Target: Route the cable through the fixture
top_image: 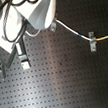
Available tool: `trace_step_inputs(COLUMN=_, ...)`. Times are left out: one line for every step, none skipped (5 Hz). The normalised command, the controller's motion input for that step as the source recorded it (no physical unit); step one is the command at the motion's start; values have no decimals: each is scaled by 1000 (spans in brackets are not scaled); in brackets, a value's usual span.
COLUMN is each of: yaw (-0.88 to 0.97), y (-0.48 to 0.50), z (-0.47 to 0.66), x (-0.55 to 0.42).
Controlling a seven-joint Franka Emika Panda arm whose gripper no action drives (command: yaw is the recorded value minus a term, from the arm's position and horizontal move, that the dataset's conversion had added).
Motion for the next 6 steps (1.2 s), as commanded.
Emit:
trace_step_inputs(yaw=9, y=416, z=529, x=-9)
trace_step_inputs(yaw=106, y=528, z=513, x=99)
trace_step_inputs(yaw=-106, y=220, z=497, x=26)
trace_step_inputs(yaw=-923, y=80, z=394, x=-78)
trace_step_inputs(yaw=-894, y=97, z=404, x=-109)
trace_step_inputs(yaw=-880, y=91, z=397, x=-131)
